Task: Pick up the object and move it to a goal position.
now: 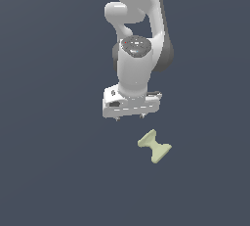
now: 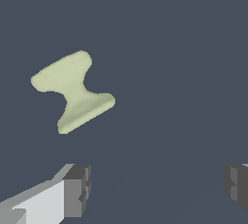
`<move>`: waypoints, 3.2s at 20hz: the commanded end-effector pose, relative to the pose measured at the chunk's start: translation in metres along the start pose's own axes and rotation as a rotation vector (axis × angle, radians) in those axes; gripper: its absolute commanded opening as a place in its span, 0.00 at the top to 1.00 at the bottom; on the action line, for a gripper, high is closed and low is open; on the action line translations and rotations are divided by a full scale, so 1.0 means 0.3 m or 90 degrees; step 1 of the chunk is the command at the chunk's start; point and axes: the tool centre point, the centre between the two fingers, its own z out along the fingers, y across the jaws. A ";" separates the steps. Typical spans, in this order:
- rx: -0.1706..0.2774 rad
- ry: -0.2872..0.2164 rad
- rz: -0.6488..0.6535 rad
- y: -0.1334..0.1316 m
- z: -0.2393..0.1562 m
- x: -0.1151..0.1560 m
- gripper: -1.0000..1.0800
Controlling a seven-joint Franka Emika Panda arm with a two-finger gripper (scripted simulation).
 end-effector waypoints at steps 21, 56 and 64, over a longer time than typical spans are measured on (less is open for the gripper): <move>0.025 -0.026 -0.329 -0.360 0.355 0.208 0.04; 0.026 -0.026 -0.337 -0.376 0.531 0.202 1.00; 0.026 -0.026 -0.337 -0.399 0.477 0.183 1.00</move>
